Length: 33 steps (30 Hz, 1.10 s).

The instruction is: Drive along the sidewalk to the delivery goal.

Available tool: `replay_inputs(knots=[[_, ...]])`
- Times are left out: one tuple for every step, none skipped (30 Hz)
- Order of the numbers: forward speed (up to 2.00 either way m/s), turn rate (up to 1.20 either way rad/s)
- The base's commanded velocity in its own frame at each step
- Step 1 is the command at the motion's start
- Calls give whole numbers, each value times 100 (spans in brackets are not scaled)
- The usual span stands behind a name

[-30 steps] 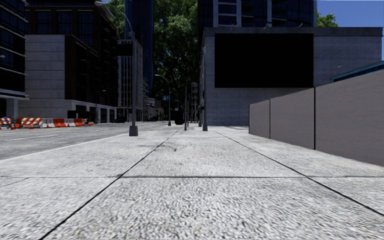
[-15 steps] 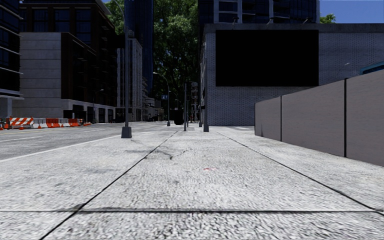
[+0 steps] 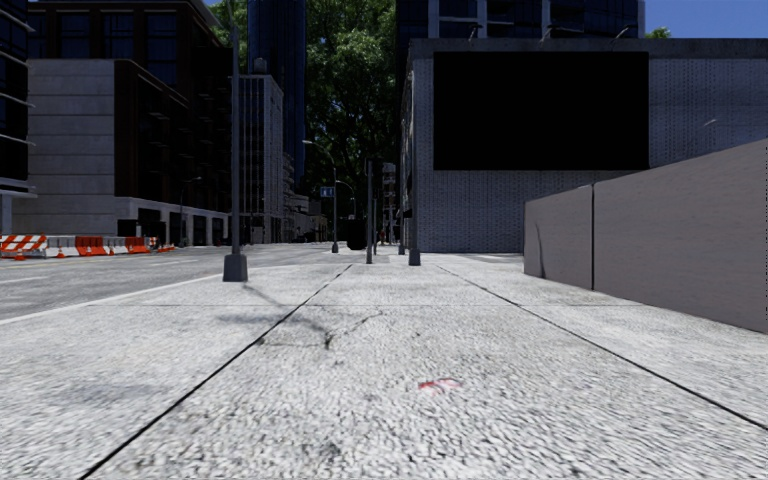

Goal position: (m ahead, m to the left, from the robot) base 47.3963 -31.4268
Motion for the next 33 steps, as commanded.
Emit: replay_inputs(knots=[[200, 0], [200, 0], [200, 0], [200, 0], [200, 0], [200, 0], [200, 0], [200, 0], [200, 0], [200, 0], [200, 0], [200, 0], [200, 0], [200, -11], [200, -11], [200, -40], [200, -86], [200, -101], [200, -109], [200, -111], [200, -77], [200, -2], [200, 0], [200, 0], [200, 0], [200, 0], [200, 0], [200, 0], [200, 0], [200, 0], [200, 0], [200, 0], [200, 0]])
